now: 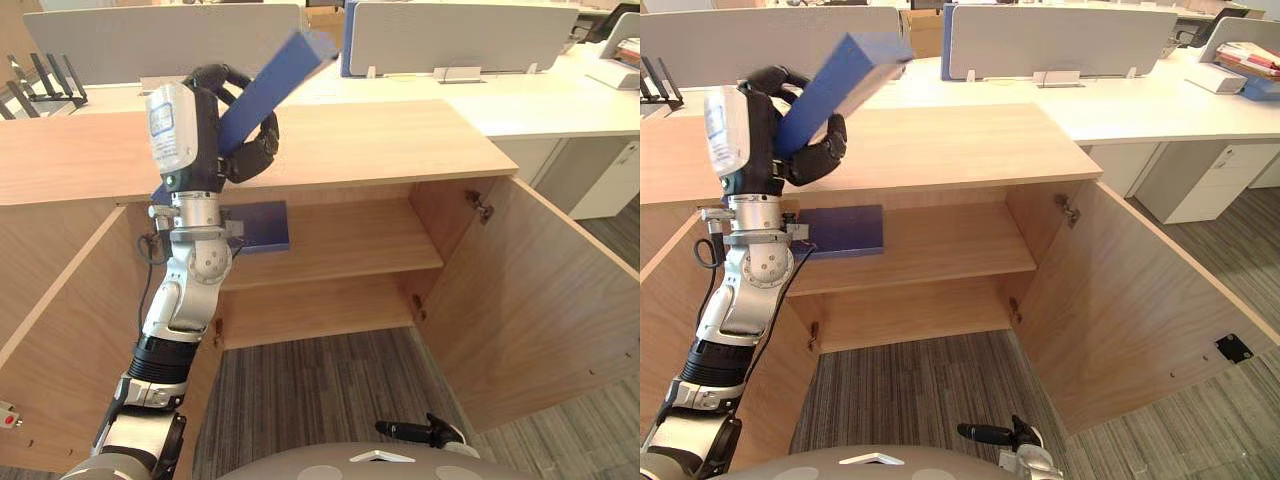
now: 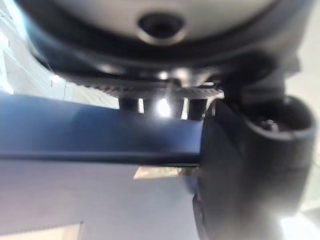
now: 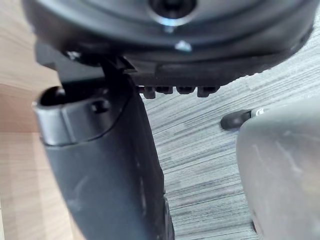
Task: Walk over to the cabinet, pick up the folder, carry it to the office cabinet, place the folder inside the office cabinet, then close the office cabinet door
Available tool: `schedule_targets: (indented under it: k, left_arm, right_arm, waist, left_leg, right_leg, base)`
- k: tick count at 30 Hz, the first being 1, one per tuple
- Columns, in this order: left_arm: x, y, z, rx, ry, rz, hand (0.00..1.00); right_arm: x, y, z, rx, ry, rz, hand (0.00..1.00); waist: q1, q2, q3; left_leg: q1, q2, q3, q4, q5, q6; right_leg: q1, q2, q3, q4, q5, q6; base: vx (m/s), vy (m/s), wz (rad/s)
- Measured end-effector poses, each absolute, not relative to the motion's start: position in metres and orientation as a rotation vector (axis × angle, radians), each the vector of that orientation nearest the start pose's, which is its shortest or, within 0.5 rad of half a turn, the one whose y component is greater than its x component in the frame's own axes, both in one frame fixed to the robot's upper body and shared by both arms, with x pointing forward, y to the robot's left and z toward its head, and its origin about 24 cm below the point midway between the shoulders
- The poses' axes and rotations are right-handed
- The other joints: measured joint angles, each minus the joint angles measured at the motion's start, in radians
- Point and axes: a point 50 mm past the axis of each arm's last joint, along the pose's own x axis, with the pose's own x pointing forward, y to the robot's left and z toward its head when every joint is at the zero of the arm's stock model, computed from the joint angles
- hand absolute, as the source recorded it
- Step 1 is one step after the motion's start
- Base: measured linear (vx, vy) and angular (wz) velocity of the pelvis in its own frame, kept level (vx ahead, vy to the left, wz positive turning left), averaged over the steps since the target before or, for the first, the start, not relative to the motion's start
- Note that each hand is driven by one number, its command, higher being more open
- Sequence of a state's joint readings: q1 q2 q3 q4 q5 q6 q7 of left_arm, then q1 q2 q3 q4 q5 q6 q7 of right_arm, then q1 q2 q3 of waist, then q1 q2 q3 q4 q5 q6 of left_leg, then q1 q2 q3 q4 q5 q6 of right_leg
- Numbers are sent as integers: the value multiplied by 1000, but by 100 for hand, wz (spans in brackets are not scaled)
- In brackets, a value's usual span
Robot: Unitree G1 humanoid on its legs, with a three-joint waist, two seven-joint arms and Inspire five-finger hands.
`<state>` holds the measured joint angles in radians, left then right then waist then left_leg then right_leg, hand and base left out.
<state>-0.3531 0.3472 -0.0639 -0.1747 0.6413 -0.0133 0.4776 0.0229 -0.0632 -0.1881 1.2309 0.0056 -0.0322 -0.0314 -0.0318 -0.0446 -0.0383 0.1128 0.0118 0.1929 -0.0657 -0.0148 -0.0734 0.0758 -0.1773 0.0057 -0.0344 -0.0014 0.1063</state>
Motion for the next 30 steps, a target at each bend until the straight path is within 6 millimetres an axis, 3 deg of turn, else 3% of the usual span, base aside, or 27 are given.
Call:
schedule_targets:
  k: [8, 15, 18, 24, 27, 30]
  left_arm:
    - [257, 169, 227, 571, -933, 467, 0]
    - [239, 164, 241, 259, -1034, 334, 0]
    - [236, 170, 235, -9, -998, 200, 0]
    - [238, 182, 226, -334, -927, 25, 0]
    - [238, 188, 214, -473, -872, -31, 0]
    - [245, 197, 197, -591, -791, -58, 0]
  right_arm:
    - [75, -195, -172, 74, 1225, -265, 100]
    - [72, -198, -172, 74, 1237, -264, 100]
    - [70, -198, -173, 75, 1246, -263, 100]
    - [79, -196, -171, 11, 1220, -187, 100]
    - [87, -183, -169, -34, 1182, -74, 100]
    - [106, -165, -157, 34, 1043, 39, 100]
  waist:
    - [3, 21, -16]
    - [5, 35, -36]
    - [5, 44, -51]
    - [23, 42, -52]
    - [26, 38, -50]
    - [26, 28, -44]
  left_leg:
    - [-1, 0, -3, 17, -7, 10]
    - [0, -1, -9, 28, -15, 14]
    - [1, -1, -11, 29, -15, 14]
    - [0, -1, -13, 31, -15, 14]
    - [0, -1, -13, 31, -15, 14]
    - [-6, 0, -13, 40, -25, 7]
  right_leg:
    - [1, -1, 0, 13, -16, 5]
    - [8, -5, -1, 16, -22, 6]
    - [11, -5, -3, 16, -24, 7]
    - [11, -5, -2, 16, -24, 7]
    - [11, -5, -1, 15, -24, 7]
    - [6, -5, 0, 9, -24, 7]
  base:
    - [2, -8, 0]
    - [-4, -4, 0]
    - [0, 0, 0]
    - [-14, -13, 1]
    - [0, 0, 0]
    - [-16, -19, -2]
